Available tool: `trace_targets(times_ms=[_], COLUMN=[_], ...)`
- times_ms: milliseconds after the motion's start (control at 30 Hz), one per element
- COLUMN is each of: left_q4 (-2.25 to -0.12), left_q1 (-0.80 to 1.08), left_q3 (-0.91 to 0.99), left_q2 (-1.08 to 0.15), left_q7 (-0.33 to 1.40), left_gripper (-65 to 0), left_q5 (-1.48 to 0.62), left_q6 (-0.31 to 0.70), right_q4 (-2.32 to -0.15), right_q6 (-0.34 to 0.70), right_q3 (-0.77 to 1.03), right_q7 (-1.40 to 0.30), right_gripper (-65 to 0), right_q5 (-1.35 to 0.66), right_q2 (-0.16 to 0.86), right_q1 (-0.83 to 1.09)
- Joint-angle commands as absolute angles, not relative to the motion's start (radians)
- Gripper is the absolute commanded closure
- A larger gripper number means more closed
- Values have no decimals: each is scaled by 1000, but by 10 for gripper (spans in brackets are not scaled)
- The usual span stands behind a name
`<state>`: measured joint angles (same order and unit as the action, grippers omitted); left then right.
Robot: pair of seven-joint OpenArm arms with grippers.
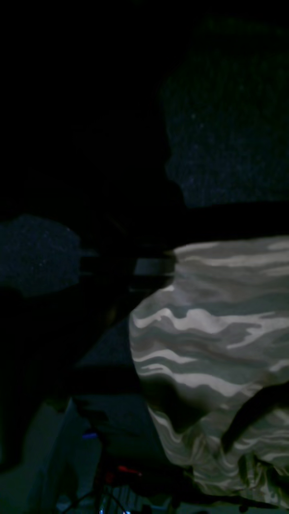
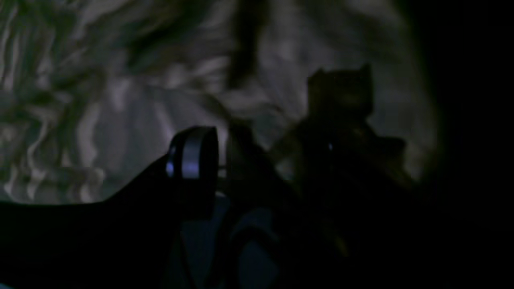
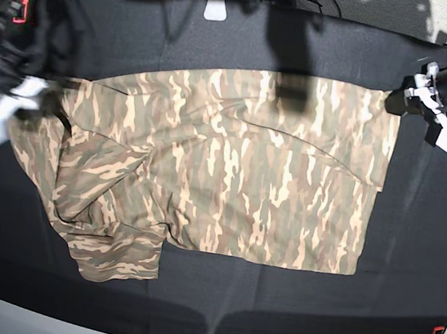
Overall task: Layout the t-shirt on the table in an organized manner, then fold the t-shirt properly
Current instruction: 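Grasp the shirt edges with both grippers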
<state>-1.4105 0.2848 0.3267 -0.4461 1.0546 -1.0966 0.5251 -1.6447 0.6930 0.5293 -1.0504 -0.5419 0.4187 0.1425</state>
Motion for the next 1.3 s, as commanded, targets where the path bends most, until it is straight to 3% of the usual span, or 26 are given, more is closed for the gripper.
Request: trace_targets(times_ms=[0,167,400,533,700,767,900,1267], left_q4=[-1421,-1421,-1421,-1421,-1421,-1421,-1421,-1421], left_q1=[280,280,280,280,280,280,280,280], left_q3=[333,333,333,333,333,333,333,334], left_q2=[-463,-463,-463,-463,-463,-463,-464,-466], left_q7=[1047,1047,1047,1047,1047,1047,1047,1047], left_gripper=[0,0,0,0,0,0,0,0], left_q5=[-1120,-1120,-1120,-1120,-1120,-1120,-1110,-998], left_q6=[532,532,532,532,532,532,535,535], right_q4=[-1658,-1658,-1658,-1624,-1542,-1541,-1541,-1569], right_q6=[698,685,638,639,636,627,626,627], right_q3=[503,399,385,385,385,385,385,387], right_q7=[-1009,-861,-883,-884,-860,-860,-864,-879], right_gripper=[-323,-323,-323,-271,-261,-204,0,0], right_q5=[-515,-256,-237,-183,-175,-175,-155,-112], right_q2=[440,440,440,440,440,440,441,481], right_q1=[127,128,128,131,130,130,130,130])
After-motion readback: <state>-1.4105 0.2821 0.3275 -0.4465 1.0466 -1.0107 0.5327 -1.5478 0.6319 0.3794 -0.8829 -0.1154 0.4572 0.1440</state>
